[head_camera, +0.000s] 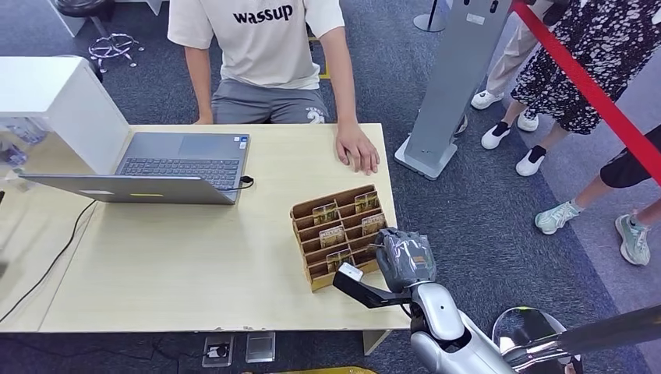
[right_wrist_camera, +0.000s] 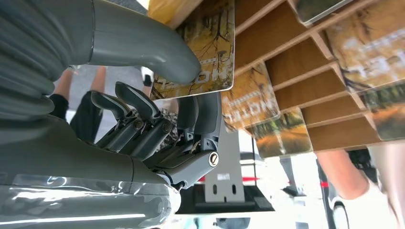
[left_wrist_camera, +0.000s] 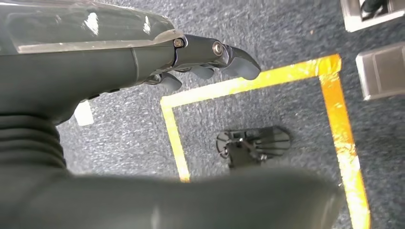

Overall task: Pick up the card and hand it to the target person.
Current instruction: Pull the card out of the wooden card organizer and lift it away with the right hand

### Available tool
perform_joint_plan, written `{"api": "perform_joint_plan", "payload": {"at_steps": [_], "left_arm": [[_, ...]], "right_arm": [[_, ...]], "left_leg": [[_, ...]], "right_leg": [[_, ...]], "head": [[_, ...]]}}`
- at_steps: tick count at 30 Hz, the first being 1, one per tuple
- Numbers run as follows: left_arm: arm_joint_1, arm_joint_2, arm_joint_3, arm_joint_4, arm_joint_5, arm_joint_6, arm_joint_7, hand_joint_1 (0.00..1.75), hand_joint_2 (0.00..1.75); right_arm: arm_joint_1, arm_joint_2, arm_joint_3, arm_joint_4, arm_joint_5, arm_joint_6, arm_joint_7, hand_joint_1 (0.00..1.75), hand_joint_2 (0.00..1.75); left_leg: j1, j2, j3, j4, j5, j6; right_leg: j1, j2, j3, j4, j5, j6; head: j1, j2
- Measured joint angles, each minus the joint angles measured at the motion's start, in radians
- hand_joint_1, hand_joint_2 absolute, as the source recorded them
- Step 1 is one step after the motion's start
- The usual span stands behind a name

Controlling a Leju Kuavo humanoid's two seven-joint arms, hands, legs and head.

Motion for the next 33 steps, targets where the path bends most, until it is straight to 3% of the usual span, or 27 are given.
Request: {"api": "perform_joint_plan", "payload": {"at_steps": [4,33], "left_arm": [[0.001,0.004,-0.009,0.000,0.009,0.000,-0.005,0.00,1.75],[0.002,0.007,-0.020,0.000,0.066,0.005,-0.004,0.00,1.75]], "right_arm": [[-0.002,0.001,0.001,0.002,-0.002,0.000,-0.005,1.75,1.75],[0.002,-0.007,-0.001,-0.102,-0.018,0.000,-0.003,1.75,1.75]], "left_leg": [[-0.004,-0.001,-0.012,0.017,-0.006,-0.001],[-0.004,-0.001,-0.013,0.022,-0.006,0.000]], "right_leg": [[-0.002,-0.002,0.003,-0.006,-0.003,0.006],[-0.002,-0.002,0.001,-0.002,-0.001,0.005]], "head": [[0.001,0.000],[0.002,0.000]]}}
